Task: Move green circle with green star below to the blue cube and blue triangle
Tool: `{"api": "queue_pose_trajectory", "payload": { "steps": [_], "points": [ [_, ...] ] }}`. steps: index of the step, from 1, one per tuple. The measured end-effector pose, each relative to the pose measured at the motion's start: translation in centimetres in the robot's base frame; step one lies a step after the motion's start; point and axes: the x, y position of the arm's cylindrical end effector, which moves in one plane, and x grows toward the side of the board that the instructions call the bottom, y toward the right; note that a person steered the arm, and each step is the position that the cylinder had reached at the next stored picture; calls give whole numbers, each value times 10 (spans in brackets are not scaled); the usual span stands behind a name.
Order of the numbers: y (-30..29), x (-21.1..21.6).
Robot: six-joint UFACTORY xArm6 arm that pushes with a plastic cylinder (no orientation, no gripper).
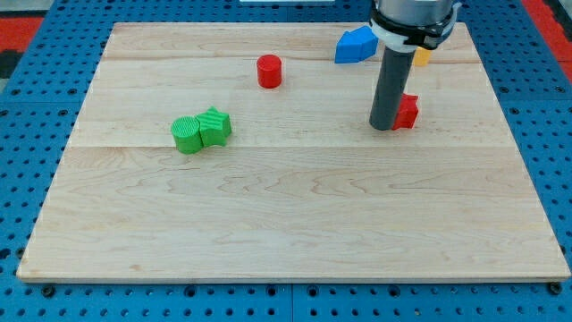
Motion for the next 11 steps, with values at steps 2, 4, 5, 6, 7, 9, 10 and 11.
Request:
{"api": "queue_pose_trajectory", "payload": {
  "steps": [2, 4, 5, 6, 7, 9, 10, 11],
  "points": [
    [-55, 103],
    [-252, 113],
    [-301, 80],
    [-296, 40],
    [-249, 23],
    [-231, 14],
    [-247, 8],
    [-247, -7]
  ]
}}
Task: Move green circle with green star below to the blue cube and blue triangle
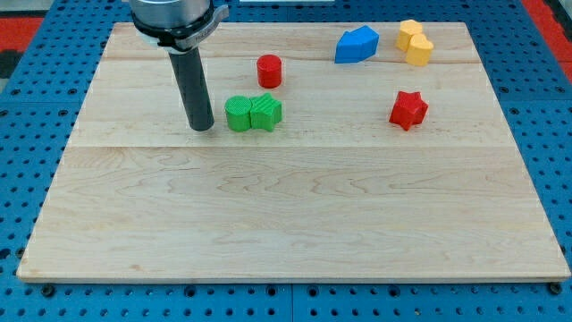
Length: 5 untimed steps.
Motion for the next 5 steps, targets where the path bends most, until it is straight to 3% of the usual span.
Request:
{"api": "queue_pose_trajectory", "payload": {
  "steps": [1, 4, 5],
  "points": [
    [3, -15],
    [171, -15],
    [141, -14]
  ]
}}
